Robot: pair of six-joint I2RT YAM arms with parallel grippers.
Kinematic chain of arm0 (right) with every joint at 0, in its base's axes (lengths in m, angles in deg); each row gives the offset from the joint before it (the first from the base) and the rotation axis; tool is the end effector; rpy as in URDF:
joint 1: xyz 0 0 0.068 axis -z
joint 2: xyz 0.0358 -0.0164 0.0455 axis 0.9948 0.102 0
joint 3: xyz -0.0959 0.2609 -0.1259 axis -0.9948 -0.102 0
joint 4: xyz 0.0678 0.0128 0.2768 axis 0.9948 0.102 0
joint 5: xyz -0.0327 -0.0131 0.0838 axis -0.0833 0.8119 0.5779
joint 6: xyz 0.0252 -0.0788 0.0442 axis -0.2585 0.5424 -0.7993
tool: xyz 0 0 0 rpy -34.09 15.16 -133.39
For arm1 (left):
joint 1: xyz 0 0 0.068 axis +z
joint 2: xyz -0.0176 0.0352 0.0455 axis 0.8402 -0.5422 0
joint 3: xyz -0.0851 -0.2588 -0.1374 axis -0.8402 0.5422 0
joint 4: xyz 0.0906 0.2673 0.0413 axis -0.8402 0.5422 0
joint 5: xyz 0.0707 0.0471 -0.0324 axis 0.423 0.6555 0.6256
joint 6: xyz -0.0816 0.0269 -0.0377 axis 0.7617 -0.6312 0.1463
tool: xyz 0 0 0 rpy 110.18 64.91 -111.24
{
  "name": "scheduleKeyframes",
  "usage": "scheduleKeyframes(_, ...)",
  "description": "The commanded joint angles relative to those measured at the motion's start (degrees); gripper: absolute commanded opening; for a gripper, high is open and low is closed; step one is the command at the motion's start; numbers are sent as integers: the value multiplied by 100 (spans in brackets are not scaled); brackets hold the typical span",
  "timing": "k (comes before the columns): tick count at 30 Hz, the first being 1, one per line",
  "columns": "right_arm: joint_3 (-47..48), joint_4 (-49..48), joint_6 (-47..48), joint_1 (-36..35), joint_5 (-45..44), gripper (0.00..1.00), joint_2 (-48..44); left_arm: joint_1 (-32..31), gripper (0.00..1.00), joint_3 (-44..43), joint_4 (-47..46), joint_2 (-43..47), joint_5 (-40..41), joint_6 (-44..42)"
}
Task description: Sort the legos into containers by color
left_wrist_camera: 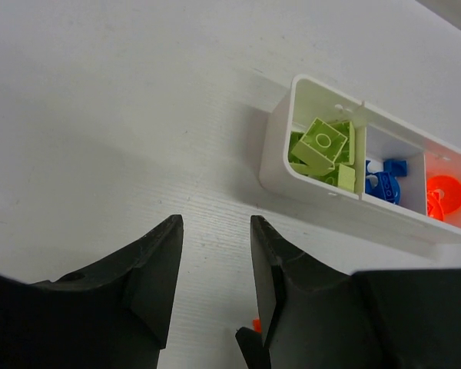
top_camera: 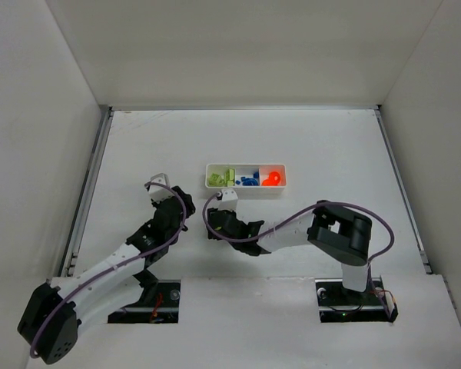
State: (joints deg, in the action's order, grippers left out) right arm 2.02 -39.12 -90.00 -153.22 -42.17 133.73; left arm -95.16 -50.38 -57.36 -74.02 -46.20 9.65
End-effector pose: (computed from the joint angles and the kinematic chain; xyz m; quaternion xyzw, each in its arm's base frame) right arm 0.1978 0.3971 0.1251 -0.0927 0.8694 0.2144 0.4353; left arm 0.2025 -0.0997 0.2135 -0.1590 0.7753 -0.1616 0.5894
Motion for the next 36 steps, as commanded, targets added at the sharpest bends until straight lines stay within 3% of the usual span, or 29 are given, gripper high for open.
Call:
scheduleKeyframes(1,348,309,67,-48,-164,47,188,43,38,116,44,218,5,93)
scheduleKeyframes(21,156,476,1007,-523,-1034,44,302,218,38,29,325,500,5,111)
scheduleKeyframes(36,481,468,1218,-611,-964,40,671,245,38,11,325,359,23,102)
